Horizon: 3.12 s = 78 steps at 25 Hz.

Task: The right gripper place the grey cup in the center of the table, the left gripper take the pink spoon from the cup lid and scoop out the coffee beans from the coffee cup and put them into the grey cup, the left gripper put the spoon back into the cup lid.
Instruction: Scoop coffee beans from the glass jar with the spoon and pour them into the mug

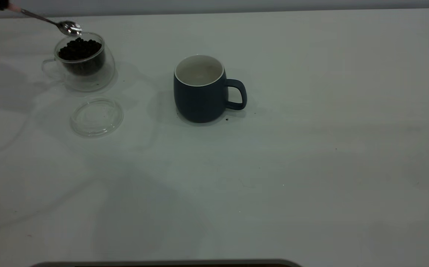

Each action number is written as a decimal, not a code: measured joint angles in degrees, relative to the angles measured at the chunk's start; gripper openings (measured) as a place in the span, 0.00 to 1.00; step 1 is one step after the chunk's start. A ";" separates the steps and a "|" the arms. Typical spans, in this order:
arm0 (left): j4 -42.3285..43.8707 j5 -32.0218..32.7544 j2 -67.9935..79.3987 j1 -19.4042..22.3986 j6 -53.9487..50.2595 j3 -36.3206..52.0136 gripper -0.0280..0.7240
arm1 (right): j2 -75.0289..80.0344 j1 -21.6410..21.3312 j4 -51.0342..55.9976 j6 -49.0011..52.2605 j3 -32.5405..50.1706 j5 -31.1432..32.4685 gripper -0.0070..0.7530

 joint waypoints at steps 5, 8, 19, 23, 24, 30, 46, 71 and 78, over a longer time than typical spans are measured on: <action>0.62 -4.14 0.38 -1.74 2.31 0.00 0.20 | 0.00 0.00 0.00 0.00 0.00 0.00 0.78; 0.62 -4.96 1.69 -1.99 2.75 0.00 0.20 | 0.00 0.00 0.00 0.00 0.00 0.00 0.78; 0.62 -5.07 5.22 -1.98 -2.48 0.00 0.20 | 0.00 0.00 0.00 0.00 0.00 0.00 0.78; 0.62 -4.97 5.47 -1.98 -7.80 0.00 0.20 | 0.00 0.00 0.00 0.00 0.00 0.00 0.78; 0.57 -4.83 5.53 -1.98 -8.86 0.00 0.20 | 0.00 0.00 0.00 0.00 0.00 0.00 0.78; 0.57 -3.79 6.16 -1.85 -13.00 0.00 0.20 | 0.00 0.00 0.00 0.00 0.00 0.00 0.78; -8.56 3.69 11.15 4.39 -12.90 -0.02 0.20 | 0.00 0.00 0.05 0.00 0.00 0.00 0.78; -17.21 11.55 15.97 8.20 -11.22 -0.22 0.20 | 0.00 0.00 0.05 0.05 0.00 0.00 0.78; -18.87 14.22 18.82 9.06 -11.27 -0.42 0.20 | 0.00 0.00 0.05 0.05 0.00 0.00 0.78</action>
